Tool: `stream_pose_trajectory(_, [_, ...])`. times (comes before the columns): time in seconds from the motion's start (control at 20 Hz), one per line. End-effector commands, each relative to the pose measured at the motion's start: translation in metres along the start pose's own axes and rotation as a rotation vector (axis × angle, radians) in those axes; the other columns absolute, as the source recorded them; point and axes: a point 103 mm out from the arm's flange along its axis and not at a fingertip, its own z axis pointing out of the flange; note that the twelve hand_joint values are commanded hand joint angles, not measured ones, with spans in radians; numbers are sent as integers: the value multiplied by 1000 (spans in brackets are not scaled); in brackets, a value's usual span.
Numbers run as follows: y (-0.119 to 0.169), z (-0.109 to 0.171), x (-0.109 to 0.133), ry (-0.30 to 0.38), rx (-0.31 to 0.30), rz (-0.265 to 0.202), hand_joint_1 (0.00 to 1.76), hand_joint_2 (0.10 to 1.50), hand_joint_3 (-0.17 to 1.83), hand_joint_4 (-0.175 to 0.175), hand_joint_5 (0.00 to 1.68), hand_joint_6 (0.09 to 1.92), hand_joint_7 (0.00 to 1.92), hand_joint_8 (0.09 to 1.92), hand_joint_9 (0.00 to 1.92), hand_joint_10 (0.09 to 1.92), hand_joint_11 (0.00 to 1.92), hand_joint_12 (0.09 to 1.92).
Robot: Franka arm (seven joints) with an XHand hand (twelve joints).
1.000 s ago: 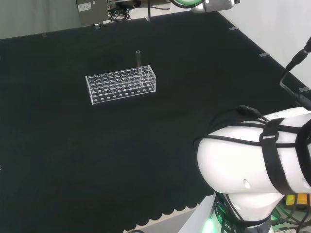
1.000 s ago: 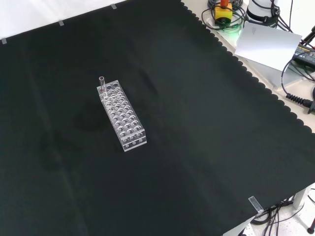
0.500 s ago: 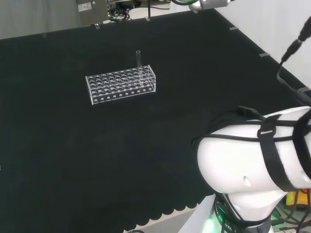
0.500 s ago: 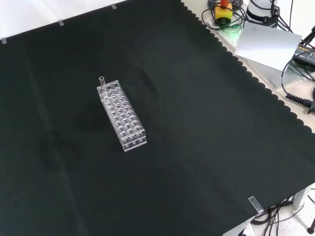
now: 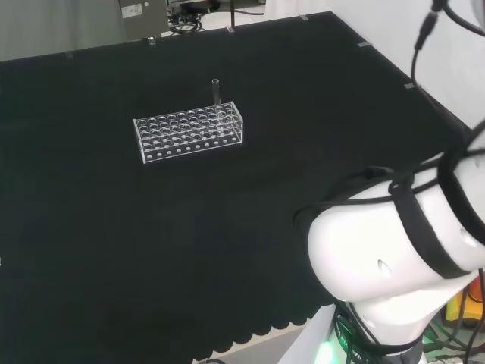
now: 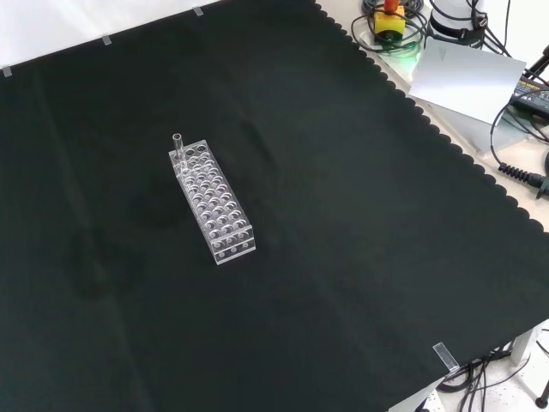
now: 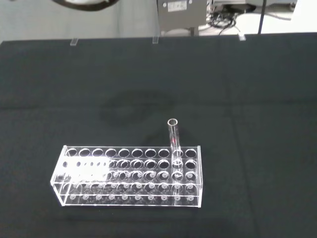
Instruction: Pick up the test tube.
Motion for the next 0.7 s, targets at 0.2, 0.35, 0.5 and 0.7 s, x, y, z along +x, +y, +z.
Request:
stream_pose_trajectory(0.2, [87, 39, 6, -21, 126, -40, 799, 751, 589, -108, 363, 87, 397, 819, 322, 914, 192, 1580])
stream_pose_trajectory(0.35, [105, 52, 11, -33, 154, -46, 807, 745, 600, -109, 368, 87, 411, 819, 330, 907, 197, 1576])
stream_pose_trajectory(0.5, [118, 65, 18, -31, 185, -47, 811, 740, 611, -109, 372, 87, 420, 815, 337, 900, 200, 1571])
stream_pose_trajectory(0.7, [127, 78, 23, -33, 205, -49, 814, 739, 618, -110, 375, 87, 425, 816, 341, 897, 203, 1570])
